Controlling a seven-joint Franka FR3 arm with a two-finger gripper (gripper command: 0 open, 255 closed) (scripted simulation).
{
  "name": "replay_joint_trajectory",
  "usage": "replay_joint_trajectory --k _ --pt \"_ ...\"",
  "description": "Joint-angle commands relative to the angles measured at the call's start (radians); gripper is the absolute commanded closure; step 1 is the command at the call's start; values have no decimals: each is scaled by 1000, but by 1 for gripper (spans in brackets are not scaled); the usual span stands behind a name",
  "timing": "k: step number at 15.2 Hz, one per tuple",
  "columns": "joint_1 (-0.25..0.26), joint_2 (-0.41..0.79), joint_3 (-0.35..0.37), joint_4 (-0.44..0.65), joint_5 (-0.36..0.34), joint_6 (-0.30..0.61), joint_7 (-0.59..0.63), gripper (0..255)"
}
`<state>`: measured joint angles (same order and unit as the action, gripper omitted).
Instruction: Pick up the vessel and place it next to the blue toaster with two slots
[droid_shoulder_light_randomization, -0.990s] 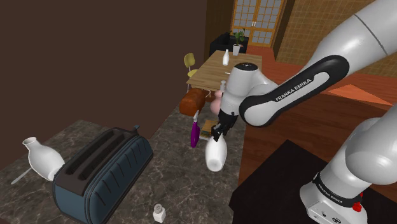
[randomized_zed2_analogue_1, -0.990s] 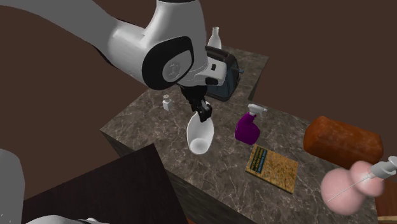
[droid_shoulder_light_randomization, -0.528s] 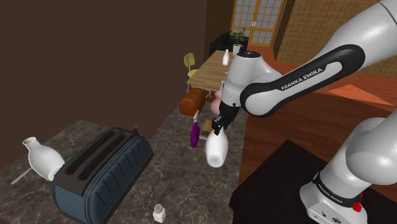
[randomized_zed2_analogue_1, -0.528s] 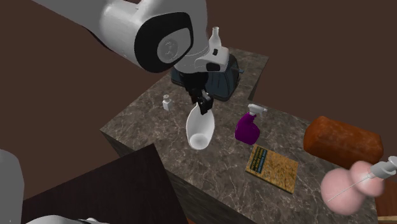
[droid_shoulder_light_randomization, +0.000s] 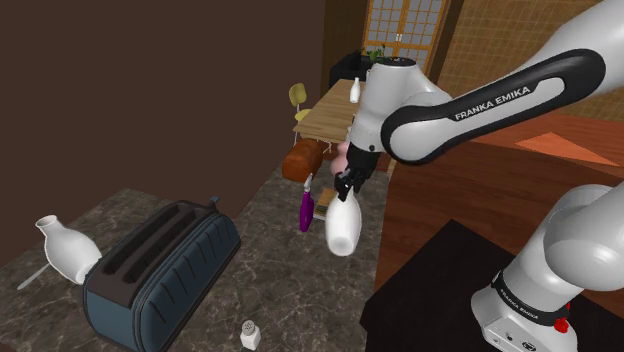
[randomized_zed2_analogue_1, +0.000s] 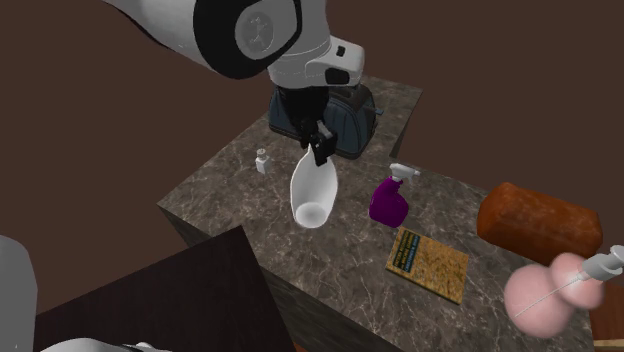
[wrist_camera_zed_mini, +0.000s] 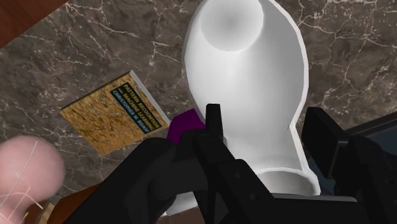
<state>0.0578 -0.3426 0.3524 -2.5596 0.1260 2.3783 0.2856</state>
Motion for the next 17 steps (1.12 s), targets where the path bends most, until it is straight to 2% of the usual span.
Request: replay_joint_trajectory --k 1,17 --pt "1 -16 -4 18 2 -33 -2 255" --pt "4 -104 -36 167 4 -270 -15 255"
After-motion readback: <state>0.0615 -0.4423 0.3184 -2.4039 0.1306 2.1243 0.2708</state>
